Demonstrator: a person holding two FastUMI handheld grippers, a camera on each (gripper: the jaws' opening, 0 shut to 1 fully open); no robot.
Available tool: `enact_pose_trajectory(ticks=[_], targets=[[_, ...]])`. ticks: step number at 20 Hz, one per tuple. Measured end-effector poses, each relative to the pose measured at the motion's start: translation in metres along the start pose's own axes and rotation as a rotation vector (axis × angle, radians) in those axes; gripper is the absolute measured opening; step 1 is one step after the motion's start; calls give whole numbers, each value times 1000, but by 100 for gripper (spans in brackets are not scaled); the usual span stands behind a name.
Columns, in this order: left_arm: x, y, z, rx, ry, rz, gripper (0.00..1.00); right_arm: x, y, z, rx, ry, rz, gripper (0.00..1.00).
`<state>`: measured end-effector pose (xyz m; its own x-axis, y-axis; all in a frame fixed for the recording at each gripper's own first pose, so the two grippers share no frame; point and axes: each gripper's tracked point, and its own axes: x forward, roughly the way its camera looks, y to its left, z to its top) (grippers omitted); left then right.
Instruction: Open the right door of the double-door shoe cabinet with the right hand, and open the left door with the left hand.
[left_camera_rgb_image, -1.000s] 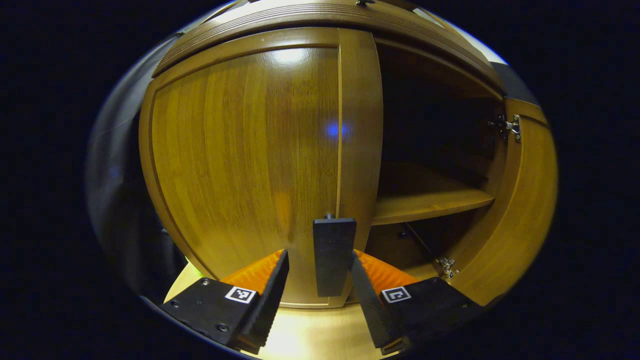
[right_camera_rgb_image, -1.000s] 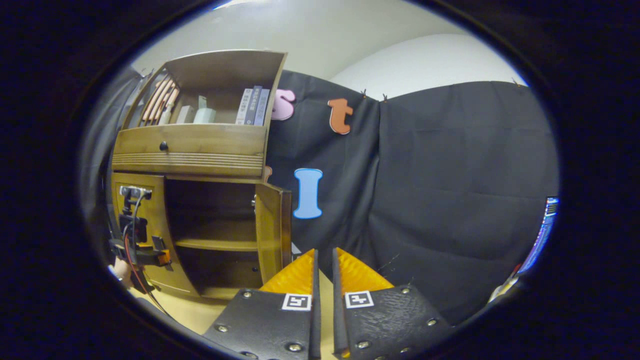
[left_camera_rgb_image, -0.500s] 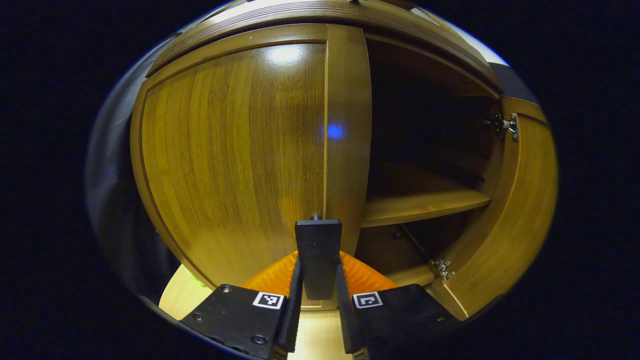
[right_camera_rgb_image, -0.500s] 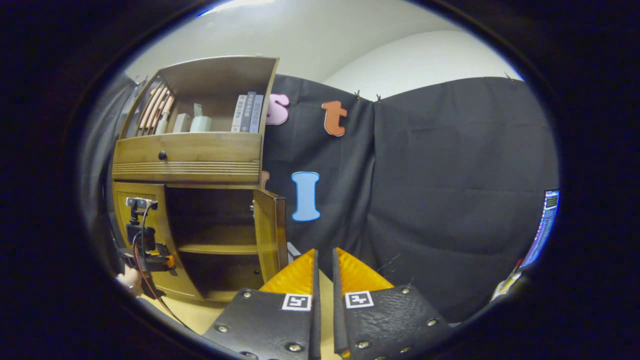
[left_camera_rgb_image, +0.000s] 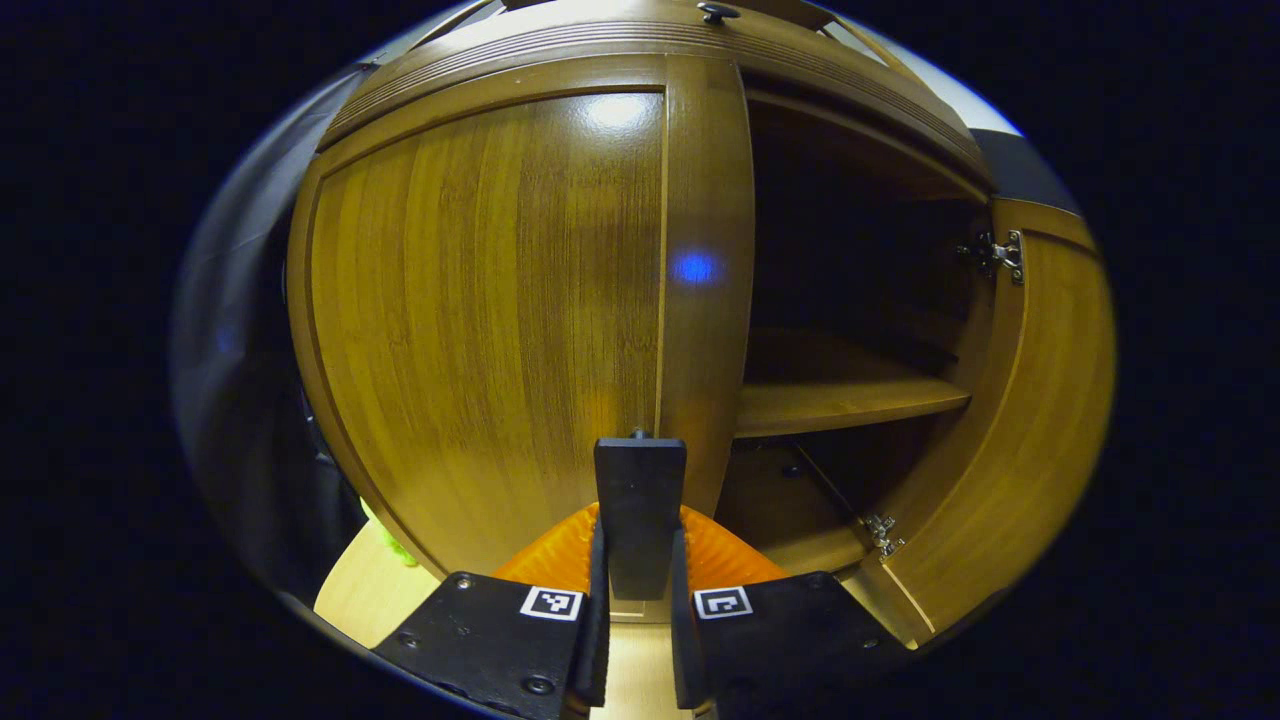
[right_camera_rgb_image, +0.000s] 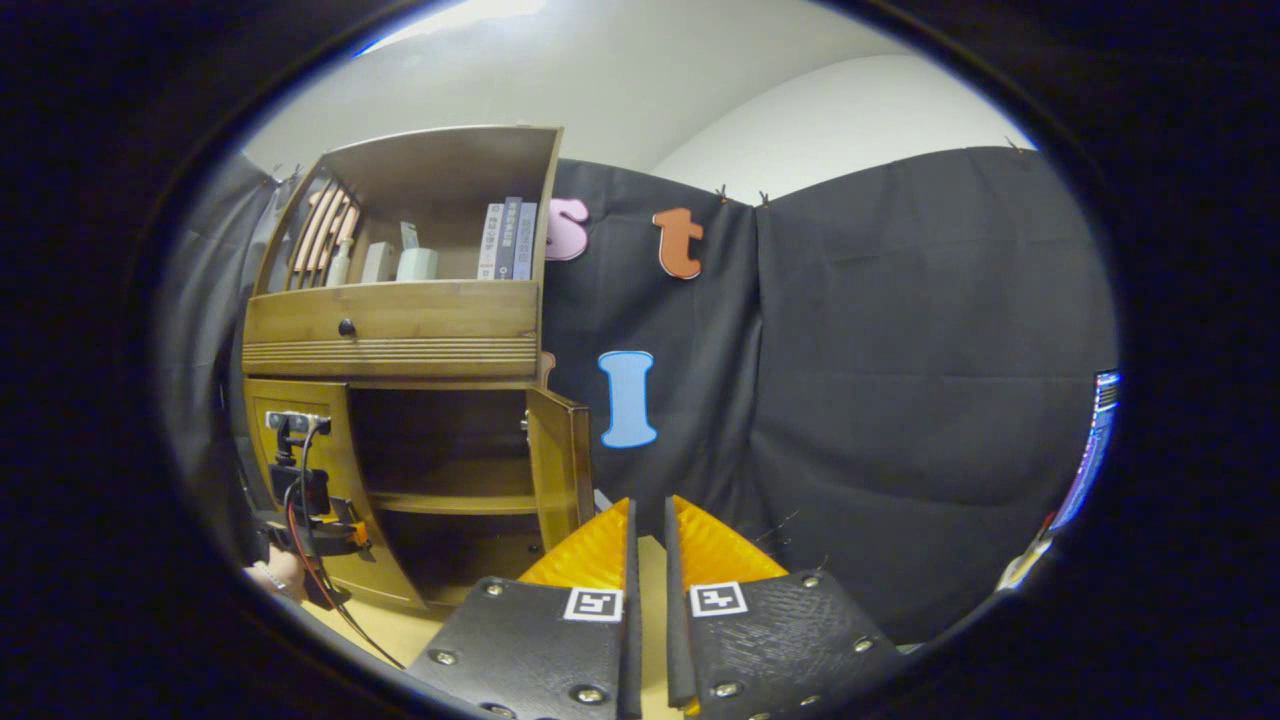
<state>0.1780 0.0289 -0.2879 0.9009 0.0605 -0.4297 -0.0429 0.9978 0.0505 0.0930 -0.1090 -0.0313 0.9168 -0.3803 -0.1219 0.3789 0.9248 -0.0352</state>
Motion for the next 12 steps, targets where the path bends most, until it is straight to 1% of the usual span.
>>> enact_pose_trajectory(ticks=[1,3,5,7,8,9,10,12], targets=[[-1,0,2,0,0,0,25,0,3,1,0,0,9,11],[-3,0,1,-5,-1,4,27,-5,7,-2,3,4,30,11],[-3,1,1,-9,-5,8,24,-8,13,-5,9,9,55,11],[-3,1,1,-11,-5,7,26,-8,21,-7,12,16,86,10],[-3,1,1,-12,-5,10,24,-9,26,-7,11,16,102,10],[-3,1,1,-14,-3,14,28,-8,31,-7,10,17,116,11],[0,2,1,-17,-4,19,26,-8,35,-6,10,18,132,11],[-1,3,3,-24,-6,28,26,-9,44,-7,11,21,162,10]])
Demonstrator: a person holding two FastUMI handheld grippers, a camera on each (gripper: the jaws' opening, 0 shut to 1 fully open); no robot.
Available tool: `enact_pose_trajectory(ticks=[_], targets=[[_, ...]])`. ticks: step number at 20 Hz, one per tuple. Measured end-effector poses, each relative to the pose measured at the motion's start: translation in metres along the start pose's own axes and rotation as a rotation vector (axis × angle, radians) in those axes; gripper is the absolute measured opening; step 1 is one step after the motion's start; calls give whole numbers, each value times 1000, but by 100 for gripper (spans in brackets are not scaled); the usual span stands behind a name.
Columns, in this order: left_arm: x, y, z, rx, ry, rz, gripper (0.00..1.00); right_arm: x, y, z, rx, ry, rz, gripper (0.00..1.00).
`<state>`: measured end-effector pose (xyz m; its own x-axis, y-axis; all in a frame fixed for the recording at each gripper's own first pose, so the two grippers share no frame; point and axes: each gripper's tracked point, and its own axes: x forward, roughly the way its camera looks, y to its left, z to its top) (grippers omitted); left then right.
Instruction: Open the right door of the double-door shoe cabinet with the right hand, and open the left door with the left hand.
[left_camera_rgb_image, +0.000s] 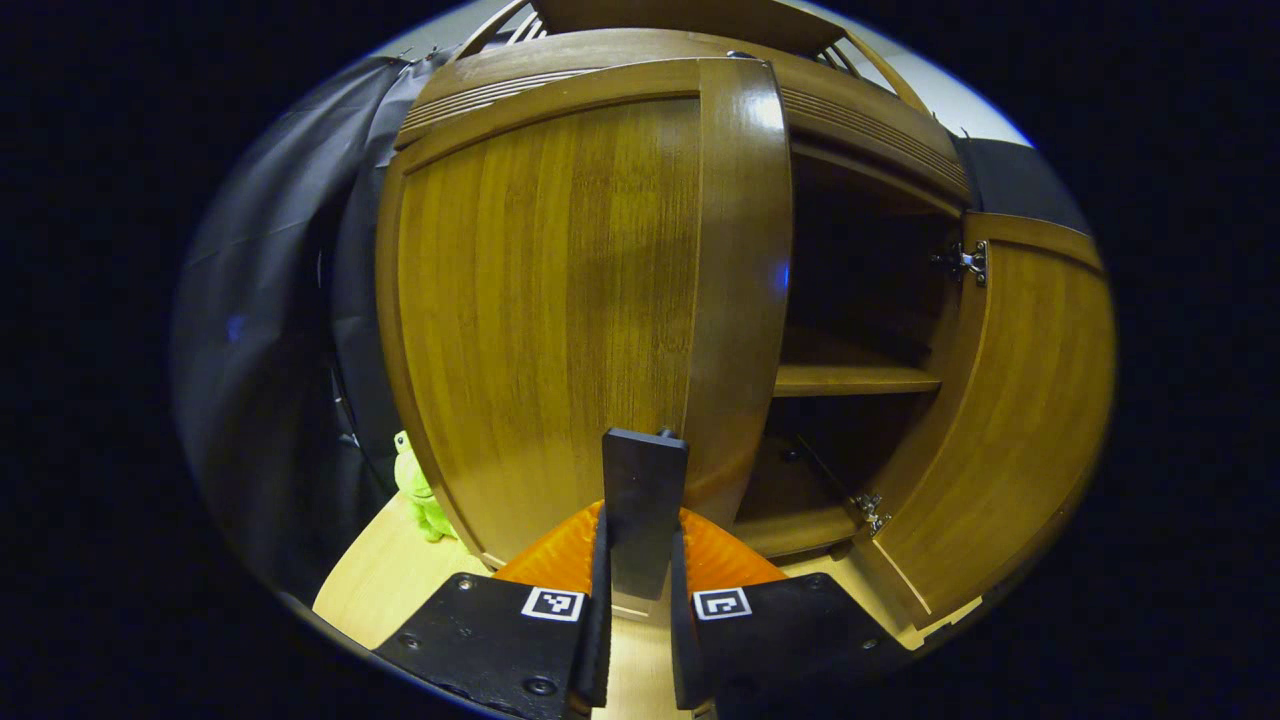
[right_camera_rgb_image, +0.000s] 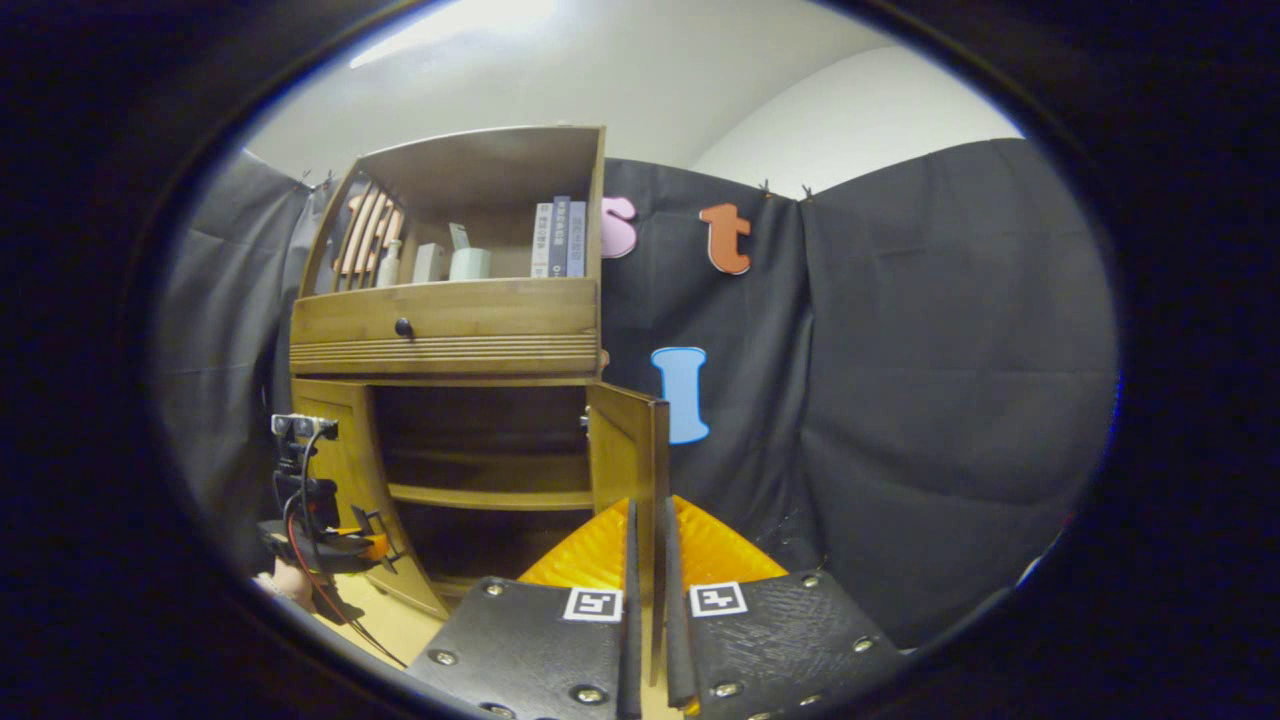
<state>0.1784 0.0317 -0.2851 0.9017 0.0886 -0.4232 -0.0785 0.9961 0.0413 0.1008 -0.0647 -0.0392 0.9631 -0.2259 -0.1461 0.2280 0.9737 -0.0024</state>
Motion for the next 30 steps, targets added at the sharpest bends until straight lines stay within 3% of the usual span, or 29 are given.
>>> enact_pose_trajectory(ticks=[10,16,18,19,21,23,24,30], targets=[[5,4,1,-20,-6,50,26,11,40,-13,13,43,126,11],[8,8,2,-31,-2,88,18,19,62,-23,22,68,190,11],[8,9,4,-34,-1,98,22,23,69,-24,25,73,209,11],[8,9,5,-36,0,101,16,24,73,-26,27,75,220,11],[8,9,4,-38,3,105,18,25,81,-27,33,80,242,10],[8,12,4,-47,4,115,12,25,88,-28,36,83,262,11],[7,13,3,-53,5,123,16,25,91,-28,37,83,269,11],[6,20,4,-55,5,174,6,24,109,-33,51,96,314,11]])
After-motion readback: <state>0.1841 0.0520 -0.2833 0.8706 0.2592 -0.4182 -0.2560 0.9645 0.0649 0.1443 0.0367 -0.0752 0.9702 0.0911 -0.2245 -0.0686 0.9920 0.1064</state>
